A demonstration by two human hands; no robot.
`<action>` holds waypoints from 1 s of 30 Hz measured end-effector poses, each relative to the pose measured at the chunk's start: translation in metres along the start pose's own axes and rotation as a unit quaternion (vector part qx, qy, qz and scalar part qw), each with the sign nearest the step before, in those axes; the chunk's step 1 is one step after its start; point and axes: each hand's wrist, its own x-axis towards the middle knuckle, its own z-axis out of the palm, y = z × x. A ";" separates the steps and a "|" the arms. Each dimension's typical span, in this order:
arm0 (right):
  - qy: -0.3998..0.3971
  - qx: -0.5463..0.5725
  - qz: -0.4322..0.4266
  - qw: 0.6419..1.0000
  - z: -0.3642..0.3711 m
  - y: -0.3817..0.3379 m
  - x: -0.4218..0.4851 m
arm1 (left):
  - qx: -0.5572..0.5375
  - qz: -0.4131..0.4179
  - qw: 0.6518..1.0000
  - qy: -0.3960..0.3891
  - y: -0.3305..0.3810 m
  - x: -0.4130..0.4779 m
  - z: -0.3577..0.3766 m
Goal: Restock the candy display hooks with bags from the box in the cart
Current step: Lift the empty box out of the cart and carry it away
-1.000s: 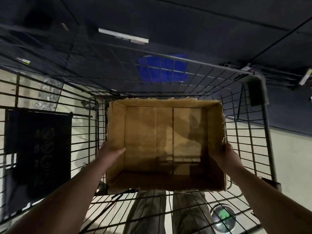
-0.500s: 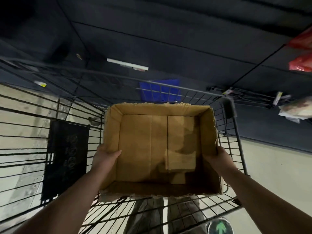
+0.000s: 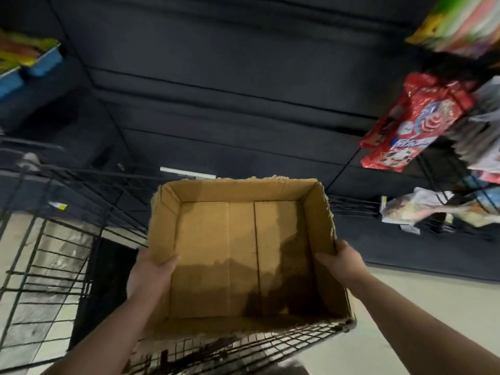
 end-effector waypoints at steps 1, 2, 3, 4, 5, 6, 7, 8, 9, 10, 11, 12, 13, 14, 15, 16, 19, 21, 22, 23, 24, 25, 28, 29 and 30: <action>0.009 0.004 -0.004 1.000 -0.008 0.000 -0.005 | -0.007 0.011 1.000 0.001 0.007 -0.005 -0.001; 0.017 0.006 -0.008 1.000 -0.017 0.002 -0.009 | -0.015 0.024 1.000 0.001 0.013 -0.010 -0.002; 0.027 0.008 -0.013 1.000 -0.026 0.004 -0.014 | -0.021 0.042 0.999 0.000 0.021 -0.016 -0.003; 0.039 0.011 -0.016 0.999 -0.034 0.008 -0.019 | -0.027 0.059 0.998 -0.004 0.028 -0.022 -0.002; 0.052 0.018 -0.018 0.998 -0.043 0.013 -0.023 | -0.031 0.076 0.997 -0.007 0.036 -0.028 -0.001; 0.063 0.030 -0.018 0.997 -0.052 0.019 -0.028 | -0.036 0.090 0.995 -0.009 0.045 -0.034 0.000; 0.072 0.045 -0.017 0.996 -0.061 0.027 -0.034 | -0.038 0.104 0.994 -0.009 0.054 -0.040 0.003; 0.078 0.060 -0.014 0.995 -0.070 0.036 -0.039 | -0.038 0.118 0.992 -0.009 0.063 -0.045 0.007; 0.087 0.075 -0.012 0.993 -0.080 0.046 -0.045 | -0.036 0.132 0.991 -0.008 0.073 -0.052 0.012; 0.099 0.086 -0.009 0.991 -0.090 0.059 -0.050 | -0.034 0.146 0.989 -0.010 0.083 -0.061 0.020; 0.113 0.097 -0.005 0.989 -0.101 0.073 -0.057 | -0.033 0.160 0.986 -0.012 0.093 -0.072 0.029; 0.128 0.108 0.001 0.986 -0.112 0.089 -0.063 | -0.035 0.171 0.984 -0.017 0.104 -0.084 0.039; 0.142 0.119 0.011 0.983 -0.123 0.106 -0.070 | -0.034 0.179 0.983 -0.024 0.114 -0.098 0.050; 0.154 0.131 0.022 0.979 -0.134 0.125 -0.078 | -0.029 0.188 0.981 -0.034 0.124 -0.113 0.063; 0.167 0.142 0.035 0.975 -0.145 0.144 -0.087 | -0.019 0.201 0.978 -0.047 0.133 -0.129 0.075; 0.181 0.155 0.047 0.970 -0.156 0.164 -0.095 | -0.011 0.215 0.975 -0.062 0.142 -0.143 0.089; 0.215 0.201 0.084 0.952 -0.181 0.231 -0.120 | 0.014 0.259 0.961 -0.093 0.163 -0.191 0.135; 0.233 0.222 0.113 0.940 -0.195 0.278 -0.138 | 0.039 0.285 0.952 -0.110 0.173 -0.227 0.167; 0.242 0.233 0.127 0.933 -0.200 0.301 -0.146 | 0.048 0.296 0.946 -0.123 0.177 -0.245 0.183; 0.251 0.244 0.140 0.926 -0.205 0.323 -0.156 | 0.057 0.309 0.940 -0.136 0.180 -0.262 0.197; 0.259 0.251 0.152 0.920 -0.210 0.343 -0.167 | 0.066 0.319 0.934 -0.150 0.183 -0.278 0.212; 0.269 0.254 0.163 0.915 -0.215 0.362 -0.178 | 0.075 0.329 0.927 -0.162 0.186 -0.294 0.225; 0.298 0.259 0.202 0.896 -0.225 0.413 -0.210 | 0.096 0.360 0.907 -0.194 0.190 -0.341 0.266; 0.307 0.263 0.216 0.889 -0.227 0.428 -0.220 | 0.102 0.369 0.901 -0.205 0.190 -0.357 0.279; 0.315 0.266 0.228 0.882 -0.228 0.443 -0.230 | 0.108 0.375 0.895 -0.216 0.190 -0.372 0.290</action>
